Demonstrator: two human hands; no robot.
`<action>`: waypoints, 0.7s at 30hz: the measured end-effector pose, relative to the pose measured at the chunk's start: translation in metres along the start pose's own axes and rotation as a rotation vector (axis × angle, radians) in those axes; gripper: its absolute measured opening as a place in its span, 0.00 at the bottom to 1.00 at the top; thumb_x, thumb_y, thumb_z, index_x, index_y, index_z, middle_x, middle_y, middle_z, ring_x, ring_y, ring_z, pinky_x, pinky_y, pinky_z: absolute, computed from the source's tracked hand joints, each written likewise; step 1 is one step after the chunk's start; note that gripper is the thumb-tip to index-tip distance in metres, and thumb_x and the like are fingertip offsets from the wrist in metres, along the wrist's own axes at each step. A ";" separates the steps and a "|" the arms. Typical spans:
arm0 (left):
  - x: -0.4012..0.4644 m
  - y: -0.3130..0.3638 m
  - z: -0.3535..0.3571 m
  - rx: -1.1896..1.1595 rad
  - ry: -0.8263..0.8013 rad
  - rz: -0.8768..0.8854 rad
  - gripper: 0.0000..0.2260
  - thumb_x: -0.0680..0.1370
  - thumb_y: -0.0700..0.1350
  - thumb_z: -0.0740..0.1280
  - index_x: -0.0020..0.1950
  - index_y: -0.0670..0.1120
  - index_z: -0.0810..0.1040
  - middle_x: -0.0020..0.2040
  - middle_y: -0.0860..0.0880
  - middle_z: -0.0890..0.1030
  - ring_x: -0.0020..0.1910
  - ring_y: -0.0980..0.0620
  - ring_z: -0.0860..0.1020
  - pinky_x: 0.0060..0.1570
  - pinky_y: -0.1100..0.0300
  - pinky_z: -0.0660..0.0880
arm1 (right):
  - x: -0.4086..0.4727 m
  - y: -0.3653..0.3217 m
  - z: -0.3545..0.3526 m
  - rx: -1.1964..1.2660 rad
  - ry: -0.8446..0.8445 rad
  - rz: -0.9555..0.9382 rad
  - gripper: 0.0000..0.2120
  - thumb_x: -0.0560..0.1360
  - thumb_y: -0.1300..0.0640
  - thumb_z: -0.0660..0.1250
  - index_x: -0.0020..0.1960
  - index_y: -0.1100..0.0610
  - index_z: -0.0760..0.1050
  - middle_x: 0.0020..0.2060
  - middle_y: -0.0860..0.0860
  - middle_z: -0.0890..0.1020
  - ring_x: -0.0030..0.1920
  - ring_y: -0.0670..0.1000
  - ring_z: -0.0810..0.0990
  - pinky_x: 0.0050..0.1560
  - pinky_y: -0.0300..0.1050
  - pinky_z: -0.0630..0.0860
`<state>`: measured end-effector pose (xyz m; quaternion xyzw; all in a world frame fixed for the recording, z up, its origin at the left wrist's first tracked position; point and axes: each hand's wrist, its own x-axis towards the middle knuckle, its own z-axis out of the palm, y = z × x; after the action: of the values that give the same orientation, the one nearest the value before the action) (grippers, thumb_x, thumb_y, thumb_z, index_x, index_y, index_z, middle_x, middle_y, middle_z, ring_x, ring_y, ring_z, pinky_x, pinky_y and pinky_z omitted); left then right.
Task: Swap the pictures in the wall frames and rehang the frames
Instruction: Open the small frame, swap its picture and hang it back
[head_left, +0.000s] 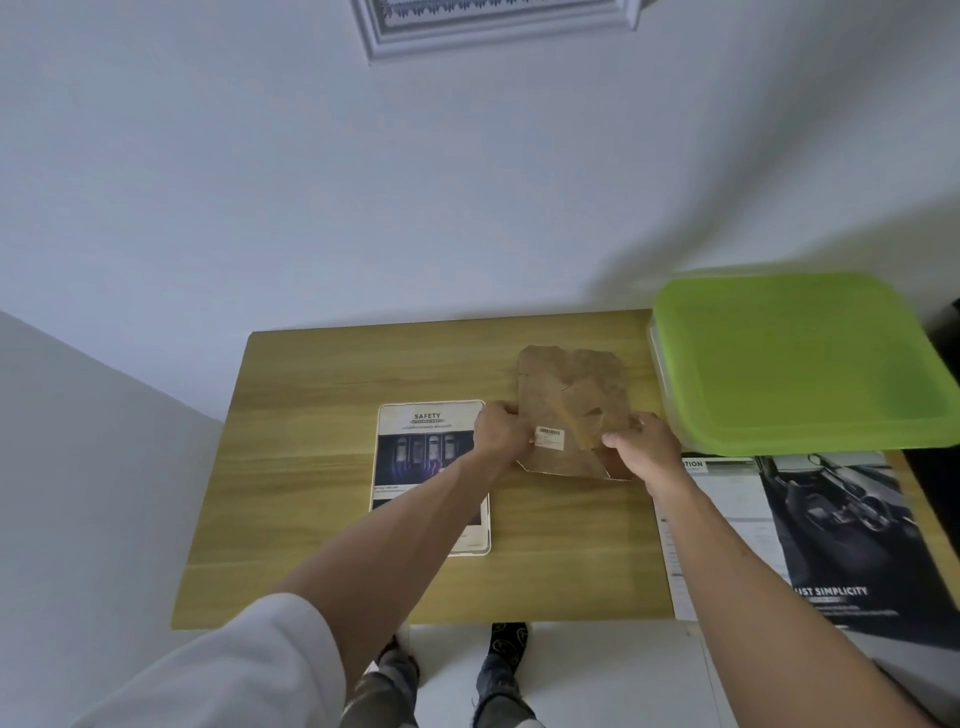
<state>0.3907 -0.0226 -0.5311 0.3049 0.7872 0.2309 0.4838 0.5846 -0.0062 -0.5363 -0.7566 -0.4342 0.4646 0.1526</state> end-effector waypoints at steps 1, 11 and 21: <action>-0.001 0.001 -0.004 -0.003 0.014 0.031 0.16 0.70 0.36 0.69 0.58 0.44 0.79 0.54 0.44 0.83 0.53 0.45 0.81 0.55 0.50 0.79 | -0.002 -0.001 0.000 0.016 -0.016 -0.002 0.16 0.71 0.60 0.73 0.58 0.56 0.76 0.55 0.53 0.82 0.52 0.53 0.77 0.54 0.48 0.74; -0.016 -0.044 -0.086 0.015 0.119 0.133 0.14 0.73 0.40 0.68 0.59 0.45 0.80 0.48 0.46 0.83 0.47 0.46 0.82 0.46 0.49 0.82 | -0.036 -0.007 0.054 0.117 -0.187 -0.082 0.29 0.65 0.60 0.79 0.64 0.52 0.73 0.52 0.49 0.83 0.52 0.51 0.83 0.60 0.56 0.79; -0.030 -0.134 -0.151 0.012 0.166 0.060 0.17 0.69 0.38 0.71 0.58 0.45 0.81 0.44 0.48 0.83 0.44 0.48 0.82 0.43 0.55 0.79 | -0.102 -0.007 0.131 0.035 -0.220 -0.171 0.26 0.70 0.63 0.77 0.64 0.54 0.72 0.48 0.46 0.79 0.45 0.44 0.78 0.43 0.35 0.71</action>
<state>0.2307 -0.1485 -0.5367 0.3109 0.8164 0.2650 0.4081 0.4522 -0.1063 -0.5422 -0.6587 -0.5028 0.5374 0.1564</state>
